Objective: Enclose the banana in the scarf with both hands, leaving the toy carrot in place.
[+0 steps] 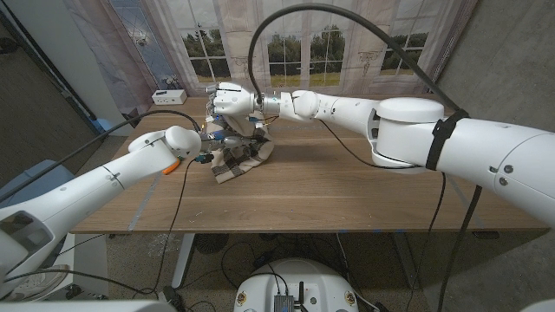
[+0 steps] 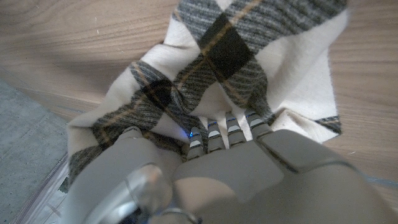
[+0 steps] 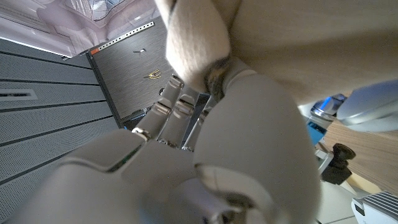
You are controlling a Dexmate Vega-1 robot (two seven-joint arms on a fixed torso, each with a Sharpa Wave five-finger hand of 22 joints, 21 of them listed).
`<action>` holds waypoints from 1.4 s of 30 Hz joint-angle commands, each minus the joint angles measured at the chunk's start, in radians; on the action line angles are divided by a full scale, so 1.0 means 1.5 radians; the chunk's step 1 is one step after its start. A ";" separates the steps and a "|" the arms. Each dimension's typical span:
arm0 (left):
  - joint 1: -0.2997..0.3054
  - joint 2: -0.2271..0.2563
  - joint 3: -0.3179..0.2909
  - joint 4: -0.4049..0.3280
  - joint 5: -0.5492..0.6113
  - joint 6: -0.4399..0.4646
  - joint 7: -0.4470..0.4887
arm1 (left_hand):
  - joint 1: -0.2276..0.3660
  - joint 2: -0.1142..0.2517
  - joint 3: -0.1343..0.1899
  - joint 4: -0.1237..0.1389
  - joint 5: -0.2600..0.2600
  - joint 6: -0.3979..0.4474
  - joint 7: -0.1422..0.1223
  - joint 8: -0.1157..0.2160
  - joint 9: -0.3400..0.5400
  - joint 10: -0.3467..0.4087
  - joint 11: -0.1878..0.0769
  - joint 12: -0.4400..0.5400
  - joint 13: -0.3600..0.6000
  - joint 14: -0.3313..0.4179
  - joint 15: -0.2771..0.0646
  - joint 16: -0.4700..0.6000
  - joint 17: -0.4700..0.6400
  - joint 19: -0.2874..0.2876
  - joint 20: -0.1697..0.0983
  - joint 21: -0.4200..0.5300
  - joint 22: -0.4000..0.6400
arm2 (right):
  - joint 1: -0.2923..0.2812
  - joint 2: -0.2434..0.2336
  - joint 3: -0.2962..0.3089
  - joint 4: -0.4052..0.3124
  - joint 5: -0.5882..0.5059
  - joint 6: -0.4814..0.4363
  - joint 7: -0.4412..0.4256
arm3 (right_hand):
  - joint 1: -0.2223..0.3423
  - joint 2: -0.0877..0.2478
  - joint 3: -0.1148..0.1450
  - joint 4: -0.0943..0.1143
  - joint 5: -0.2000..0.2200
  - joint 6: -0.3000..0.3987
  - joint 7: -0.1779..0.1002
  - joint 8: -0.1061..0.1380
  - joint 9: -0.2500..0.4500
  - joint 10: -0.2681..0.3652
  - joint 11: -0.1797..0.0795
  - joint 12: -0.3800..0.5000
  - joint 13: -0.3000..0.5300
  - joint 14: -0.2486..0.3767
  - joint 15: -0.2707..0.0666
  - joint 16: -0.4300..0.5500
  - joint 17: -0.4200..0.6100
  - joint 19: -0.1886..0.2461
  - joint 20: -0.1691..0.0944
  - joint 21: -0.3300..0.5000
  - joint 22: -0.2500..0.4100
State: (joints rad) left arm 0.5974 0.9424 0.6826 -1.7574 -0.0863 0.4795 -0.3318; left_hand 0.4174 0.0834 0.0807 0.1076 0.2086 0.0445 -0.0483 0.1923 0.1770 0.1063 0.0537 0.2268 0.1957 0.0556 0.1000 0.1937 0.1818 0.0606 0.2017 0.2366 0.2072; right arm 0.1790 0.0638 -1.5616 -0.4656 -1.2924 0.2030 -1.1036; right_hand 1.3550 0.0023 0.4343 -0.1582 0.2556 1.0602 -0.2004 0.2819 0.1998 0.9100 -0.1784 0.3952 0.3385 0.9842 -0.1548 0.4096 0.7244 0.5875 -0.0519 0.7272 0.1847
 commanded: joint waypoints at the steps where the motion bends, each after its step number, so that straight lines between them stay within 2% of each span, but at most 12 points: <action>1: 0.000 0.002 -0.001 -0.004 0.002 0.002 0.000 | -0.005 -0.001 -0.002 0.002 0.007 0.004 -0.001 -0.002 0.002 0.006 0.000 0.000 -0.001 0.002 0.003 -0.002 0.000 0.005 0.007 0.003 0.001 | -0.046 -0.018 0.078 -0.032 -0.061 -0.051 -0.009 | -0.033 -0.009 0.022 0.003 0.011 -0.073 -0.004 -0.049 -0.001 -0.062 -0.011 -0.063 -0.011 -0.013 -0.057 -0.051 0.001 -0.003 -0.033 -0.002 -0.006; 2: 0.000 0.002 -0.001 -0.004 0.001 0.003 -0.001 | -0.005 -0.001 -0.002 0.002 0.007 0.004 -0.001 -0.002 0.002 0.006 -0.002 0.000 -0.001 0.002 0.004 -0.002 0.000 0.005 0.007 0.003 0.001 | -0.050 -0.021 0.081 -0.037 -0.063 -0.056 -0.009 | -0.066 -0.015 0.039 0.008 0.017 -0.124 -0.005 -0.060 -0.001 -0.096 -0.011 -0.091 -0.012 -0.022 -0.056 -0.080 -0.011 -0.002 -0.030 -0.014 -0.007; 4: -0.001 0.002 -0.001 -0.006 0.002 0.004 -0.001 | -0.005 -0.001 -0.002 0.001 0.007 0.005 -0.001 -0.002 0.002 0.006 -0.001 0.000 -0.001 0.002 0.003 -0.003 0.000 0.005 0.007 0.003 0.001 | -0.054 -0.028 0.088 -0.047 -0.067 -0.058 -0.009 | -0.109 -0.027 0.070 0.009 0.027 -0.181 -0.007 -0.062 -0.002 -0.128 -0.012 -0.113 -0.009 -0.031 -0.054 -0.110 -0.027 0.006 -0.028 -0.031 -0.007; 7: -0.003 0.003 0.000 -0.009 0.004 0.007 -0.002 | -0.005 -0.001 -0.002 0.001 0.007 0.005 -0.001 -0.002 0.002 0.006 -0.002 0.000 0.000 0.002 0.003 -0.003 0.000 0.005 0.007 0.003 0.001 | -0.065 -0.043 0.098 -0.071 -0.072 -0.071 -0.009 | -0.205 -0.062 0.116 0.019 0.040 -0.280 -0.010 -0.066 -0.003 -0.215 -0.008 -0.137 -0.016 -0.064 -0.049 -0.136 -0.054 0.007 -0.017 -0.059 -0.006; 9: -0.004 0.003 0.001 -0.012 0.006 0.010 -0.002 | -0.005 -0.001 -0.002 0.001 0.007 0.004 -0.001 -0.002 0.002 0.006 -0.001 0.000 0.000 0.002 0.003 -0.003 0.000 0.005 0.006 0.003 0.001 | -0.074 -0.058 0.107 -0.095 -0.073 -0.081 -0.009 | -0.225 -0.064 0.125 0.020 0.042 -0.313 -0.009 -0.068 -0.003 -0.237 -0.005 -0.138 -0.019 -0.072 -0.050 -0.137 -0.058 0.006 -0.013 -0.065 -0.005; 10: -0.004 0.003 0.001 -0.015 0.007 0.013 -0.002 | -0.005 -0.001 -0.002 0.001 0.007 0.004 -0.001 -0.002 0.002 0.006 -0.001 -0.001 0.000 0.002 0.003 -0.003 0.000 0.005 0.006 0.003 0.001 | -0.085 -0.075 0.116 -0.124 -0.071 -0.095 -0.009 | -0.258 -0.077 0.131 0.023 0.044 -0.363 -0.009 -0.071 -0.003 -0.276 -0.003 -0.142 -0.024 -0.092 -0.048 -0.139 -0.063 -0.002 -0.006 -0.075 -0.004; 11: -0.004 0.003 0.001 -0.015 0.007 0.013 -0.002 | -0.005 -0.001 -0.002 0.001 0.007 0.004 -0.001 -0.002 0.002 0.006 0.000 -0.001 0.000 0.002 0.003 -0.003 0.000 0.005 0.006 0.003 0.001 | -0.086 -0.075 0.117 -0.124 -0.071 -0.096 -0.009 | -0.276 -0.081 0.133 0.026 0.045 -0.379 -0.010 -0.068 -0.002 -0.290 0.000 -0.140 -0.026 -0.102 -0.049 -0.140 -0.066 0.000 -0.006 -0.078 -0.004; 16: -0.004 0.006 -0.001 -0.027 0.009 0.018 0.001 | -0.006 -0.001 -0.002 0.001 0.007 0.004 -0.002 -0.002 0.002 0.007 -0.002 -0.001 0.000 0.002 0.004 -0.003 0.000 0.005 0.007 0.003 0.001 | -0.129 -0.136 0.158 -0.228 -0.053 -0.115 -0.009 | -0.390 -0.106 0.117 0.048 0.054 -0.478 -0.008 -0.068 -0.001 -0.372 -0.003 -0.138 -0.039 -0.166 -0.045 -0.142 -0.078 -0.008 0.010 -0.102 -0.003; 24: 0.015 0.017 -0.018 -0.050 0.002 0.022 0.023 | -0.006 0.000 -0.003 0.000 0.008 0.003 -0.002 -0.003 0.002 0.002 -0.002 -0.003 0.000 0.000 0.004 -0.004 0.000 0.005 0.007 0.003 0.001 | -0.200 -0.178 0.222 -0.318 0.010 -0.158 -0.009 | -0.519 -0.128 0.056 0.069 0.071 -0.522 0.000 -0.064 -0.002 -0.405 0.003 -0.132 -0.049 -0.236 -0.040 -0.149 -0.092 -0.036 0.038 -0.134 -0.003; 31: 0.072 0.051 -0.056 -0.116 0.000 0.047 0.092 | -0.006 0.002 -0.003 -0.001 0.008 0.000 -0.002 -0.004 0.002 -0.010 -0.008 -0.009 0.000 -0.017 0.002 -0.009 0.000 0.001 0.005 0.001 0.001 | -0.259 -0.183 0.283 -0.351 0.079 -0.192 -0.009 | -0.574 -0.128 0.020 0.076 0.080 -0.536 0.003 -0.063 -0.002 -0.418 0.011 -0.131 -0.054 -0.280 -0.038 -0.154 -0.102 -0.058 0.060 -0.154 -0.004; 36: 0.120 0.071 -0.091 -0.153 -0.012 0.055 0.147 | -0.006 0.007 -0.003 -0.004 0.009 -0.012 -0.006 -0.007 0.002 -0.043 -0.013 -0.020 0.000 -0.045 0.005 -0.014 0.000 -0.012 0.004 -0.004 0.001 | -0.282 -0.188 0.297 -0.366 0.154 -0.210 -0.007 | -0.603 -0.126 -0.001 0.079 0.086 -0.554 0.009 -0.065 -0.002 -0.437 0.028 -0.134 -0.057 -0.304 -0.036 -0.154 -0.113 -0.069 0.081 -0.166 -0.004; 42: 0.166 0.085 -0.125 -0.177 -0.024 0.039 0.201 | -0.004 0.012 -0.001 -0.007 0.008 -0.036 -0.008 -0.011 0.002 -0.078 -0.018 -0.027 0.001 -0.073 0.009 -0.015 0.001 -0.027 0.003 -0.009 0.001 | -0.299 -0.189 0.310 -0.370 0.221 -0.209 -0.009 | -0.629 -0.127 -0.021 0.082 0.090 -0.573 0.014 -0.067 -0.003 -0.450 0.034 -0.135 -0.060 -0.316 -0.028 -0.151 -0.121 -0.072 0.099 -0.174 -0.004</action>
State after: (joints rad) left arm 0.7309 1.0249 0.5796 -1.9378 -0.0973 0.5452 -0.1751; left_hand 0.4082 0.0927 0.0769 0.1031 0.2152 0.0093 -0.0573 0.1788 0.1770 0.0102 0.0270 0.1937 0.1958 -0.0392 0.1100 0.1771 0.1818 0.0314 0.2052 0.2259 0.2091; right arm -0.1913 -0.2016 -1.1625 -0.9723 -1.1316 -0.0795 -1.1173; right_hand 0.4246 -0.1909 0.4094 -0.0361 0.3823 0.2086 -0.1787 0.1814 0.1954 0.2424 -0.1304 0.1925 0.2460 0.5138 -0.0483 0.1806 0.5424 0.4759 0.0832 0.4720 0.1746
